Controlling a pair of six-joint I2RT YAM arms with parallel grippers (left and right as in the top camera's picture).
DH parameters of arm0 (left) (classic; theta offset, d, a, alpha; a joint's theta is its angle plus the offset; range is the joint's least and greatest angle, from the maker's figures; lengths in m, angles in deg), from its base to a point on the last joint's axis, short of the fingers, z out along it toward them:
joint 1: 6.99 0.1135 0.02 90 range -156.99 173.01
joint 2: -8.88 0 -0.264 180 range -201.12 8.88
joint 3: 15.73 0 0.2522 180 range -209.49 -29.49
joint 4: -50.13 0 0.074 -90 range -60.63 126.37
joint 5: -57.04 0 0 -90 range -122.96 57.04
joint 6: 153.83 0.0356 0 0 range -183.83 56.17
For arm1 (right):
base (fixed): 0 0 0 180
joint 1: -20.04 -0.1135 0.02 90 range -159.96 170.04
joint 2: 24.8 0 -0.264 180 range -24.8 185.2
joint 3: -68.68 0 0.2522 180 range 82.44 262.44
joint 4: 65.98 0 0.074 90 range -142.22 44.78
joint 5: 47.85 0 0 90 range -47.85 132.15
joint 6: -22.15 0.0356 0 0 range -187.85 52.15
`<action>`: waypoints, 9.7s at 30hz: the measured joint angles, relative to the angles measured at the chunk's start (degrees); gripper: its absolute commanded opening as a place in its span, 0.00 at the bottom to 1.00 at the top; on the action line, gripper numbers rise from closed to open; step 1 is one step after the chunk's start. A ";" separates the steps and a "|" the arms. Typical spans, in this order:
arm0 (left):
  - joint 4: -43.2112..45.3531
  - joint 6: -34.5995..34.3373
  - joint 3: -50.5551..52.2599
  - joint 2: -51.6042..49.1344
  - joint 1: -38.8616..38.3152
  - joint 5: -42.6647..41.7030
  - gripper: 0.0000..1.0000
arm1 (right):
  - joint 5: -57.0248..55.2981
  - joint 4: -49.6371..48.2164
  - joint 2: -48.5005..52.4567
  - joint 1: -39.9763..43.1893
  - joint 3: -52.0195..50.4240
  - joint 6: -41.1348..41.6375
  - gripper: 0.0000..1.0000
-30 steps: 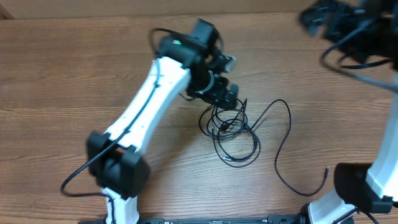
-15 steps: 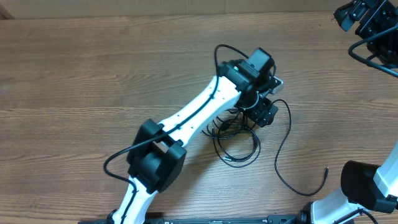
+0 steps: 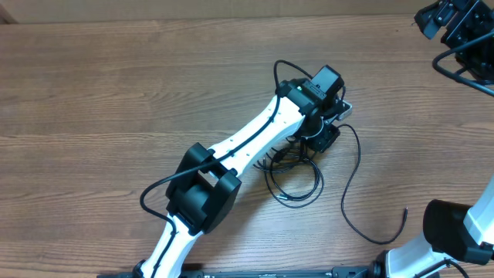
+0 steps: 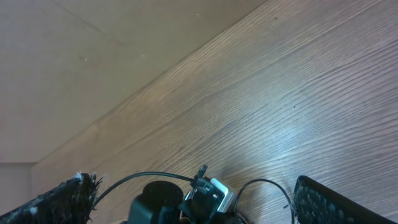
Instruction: Untangle cables
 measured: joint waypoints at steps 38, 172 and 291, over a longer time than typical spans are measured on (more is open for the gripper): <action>31.69 -34.82 -15.98 34.34 24.79 -19.04 0.05 | 0.02 0.02 0.00 -0.02 0.00 0.00 1.00; 9.75 -57.05 -16.02 32.83 29.90 -18.93 0.04 | 20.72 -20.17 -0.26 -30.77 -45.09 -27.19 0.04; -30.36 31.91 -15.82 18.01 26.82 -29.14 0.04 | 51.34 -24.55 -6.54 -18.91 -22.62 8.55 0.04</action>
